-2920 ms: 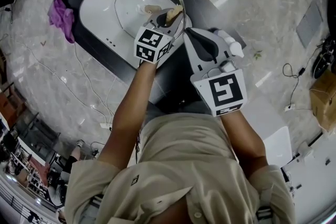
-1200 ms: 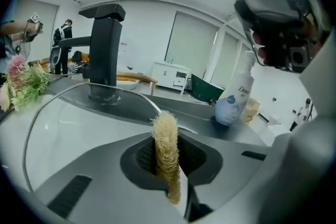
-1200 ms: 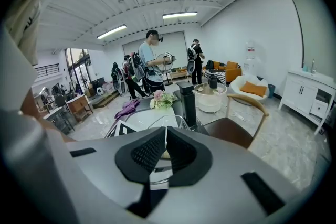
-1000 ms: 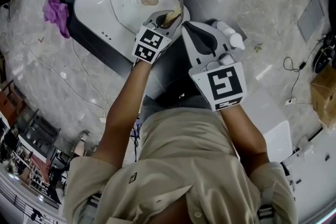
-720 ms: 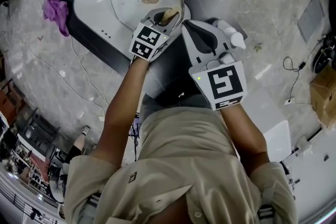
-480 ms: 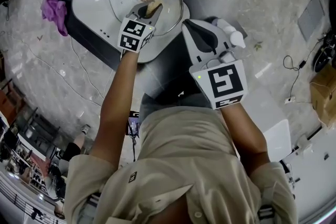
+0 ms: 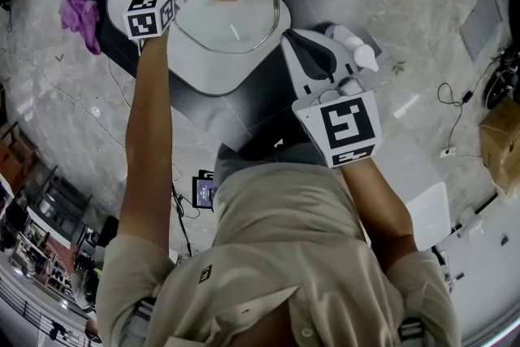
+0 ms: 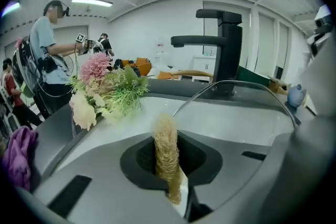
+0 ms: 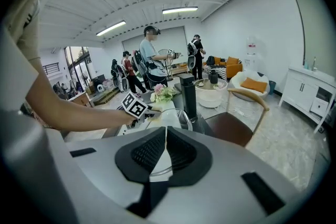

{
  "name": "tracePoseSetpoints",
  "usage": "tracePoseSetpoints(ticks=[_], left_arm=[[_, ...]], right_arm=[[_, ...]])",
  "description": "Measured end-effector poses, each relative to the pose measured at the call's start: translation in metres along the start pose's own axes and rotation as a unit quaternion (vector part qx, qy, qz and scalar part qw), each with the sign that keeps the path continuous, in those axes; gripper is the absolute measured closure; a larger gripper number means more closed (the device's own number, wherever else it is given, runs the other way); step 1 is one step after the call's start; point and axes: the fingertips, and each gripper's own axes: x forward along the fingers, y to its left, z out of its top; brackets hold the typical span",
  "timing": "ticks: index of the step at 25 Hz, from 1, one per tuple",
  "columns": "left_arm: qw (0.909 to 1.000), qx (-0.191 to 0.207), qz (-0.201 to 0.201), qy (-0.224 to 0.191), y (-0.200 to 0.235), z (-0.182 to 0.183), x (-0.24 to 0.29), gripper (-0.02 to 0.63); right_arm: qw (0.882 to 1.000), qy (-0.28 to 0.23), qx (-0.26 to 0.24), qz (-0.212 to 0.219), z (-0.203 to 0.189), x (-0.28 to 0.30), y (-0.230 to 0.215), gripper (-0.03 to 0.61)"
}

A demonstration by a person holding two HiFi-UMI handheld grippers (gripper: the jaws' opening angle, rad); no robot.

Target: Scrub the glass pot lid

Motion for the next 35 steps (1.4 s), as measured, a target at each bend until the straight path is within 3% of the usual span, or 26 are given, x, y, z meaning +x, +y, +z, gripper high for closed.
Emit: tracePoseSetpoints(ticks=[8, 14, 18, 22, 25, 31, 35], left_arm=[[0.9976, 0.065, -0.014, 0.021, -0.022, -0.008, 0.005, 0.567], [0.9902, 0.093, -0.092, 0.047, -0.097, -0.037, -0.001, 0.566], [0.9790, 0.089, -0.168, 0.074, -0.157, -0.064, -0.022, 0.566], [0.9573, 0.090, -0.259, 0.093, -0.223, -0.085, -0.046, 0.567], [0.9443, 0.093, -0.301, 0.096, -0.257, -0.087, -0.057, 0.567], [0.9414, 0.087, -0.312, 0.094, -0.260, -0.085, -0.061, 0.568], [0.9397, 0.107, -0.311, 0.095, -0.258, -0.086, -0.059, 0.566]], right_arm=[[1.000, 0.001, 0.000, 0.000, -0.001, 0.003, 0.002, 0.552], [1.000, 0.000, -0.001, 0.005, 0.002, 0.006, 0.009, 0.552], [1.000, -0.003, -0.002, 0.007, 0.006, 0.008, 0.013, 0.552], [1.000, -0.003, -0.005, 0.008, 0.007, 0.008, 0.017, 0.552], [1.000, -0.001, -0.006, 0.012, 0.007, 0.010, 0.022, 0.552], [1.000, 0.000, -0.009, 0.017, 0.007, 0.013, 0.029, 0.552], [1.000, 0.002, -0.010, 0.018, 0.007, 0.015, 0.031, 0.552]])
